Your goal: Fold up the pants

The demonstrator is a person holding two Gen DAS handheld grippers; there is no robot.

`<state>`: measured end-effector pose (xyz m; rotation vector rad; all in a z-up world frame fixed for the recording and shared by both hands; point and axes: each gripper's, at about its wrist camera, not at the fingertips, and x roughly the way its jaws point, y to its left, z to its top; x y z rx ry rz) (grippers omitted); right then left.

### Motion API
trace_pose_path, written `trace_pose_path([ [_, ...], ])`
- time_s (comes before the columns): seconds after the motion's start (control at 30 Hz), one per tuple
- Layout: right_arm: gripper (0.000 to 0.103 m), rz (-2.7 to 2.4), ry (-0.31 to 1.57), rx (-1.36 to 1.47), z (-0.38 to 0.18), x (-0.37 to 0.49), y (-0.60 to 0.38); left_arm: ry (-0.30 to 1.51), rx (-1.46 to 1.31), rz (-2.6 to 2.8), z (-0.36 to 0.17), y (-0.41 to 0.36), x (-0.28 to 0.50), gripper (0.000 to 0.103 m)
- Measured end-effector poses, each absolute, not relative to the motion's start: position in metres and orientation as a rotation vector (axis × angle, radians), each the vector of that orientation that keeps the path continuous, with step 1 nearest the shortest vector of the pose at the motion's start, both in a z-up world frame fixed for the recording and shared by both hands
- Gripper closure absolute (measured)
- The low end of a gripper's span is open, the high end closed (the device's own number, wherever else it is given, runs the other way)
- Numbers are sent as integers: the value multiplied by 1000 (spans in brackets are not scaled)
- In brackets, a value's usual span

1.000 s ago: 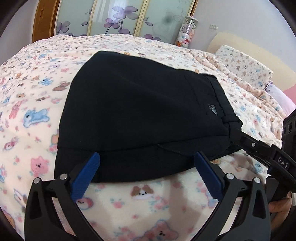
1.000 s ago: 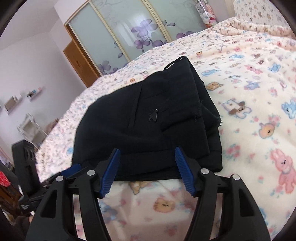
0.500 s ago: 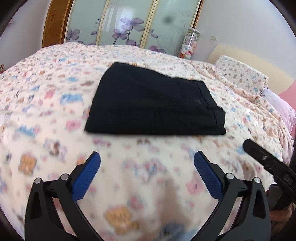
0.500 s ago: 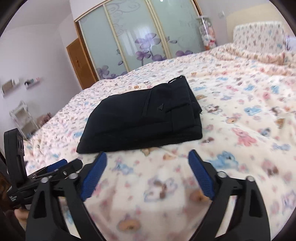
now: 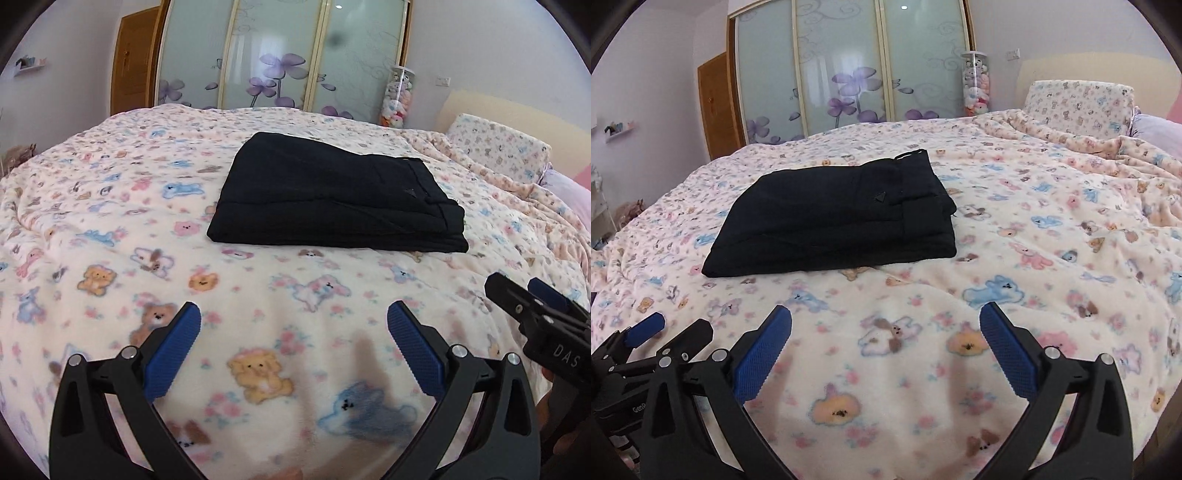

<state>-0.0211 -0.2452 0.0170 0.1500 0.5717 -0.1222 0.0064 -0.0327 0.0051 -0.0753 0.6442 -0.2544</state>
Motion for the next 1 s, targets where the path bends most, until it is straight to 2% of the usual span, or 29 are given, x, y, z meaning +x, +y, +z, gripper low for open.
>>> trace_pose_path([
  [0.63,1,-89,544,90,20,-23,-228,621,-116,-233,6,-26,4,2],
  [1.0,1,-98,547,91,19,-23,-227,661,-26,-136,1,-36,12,2],
])
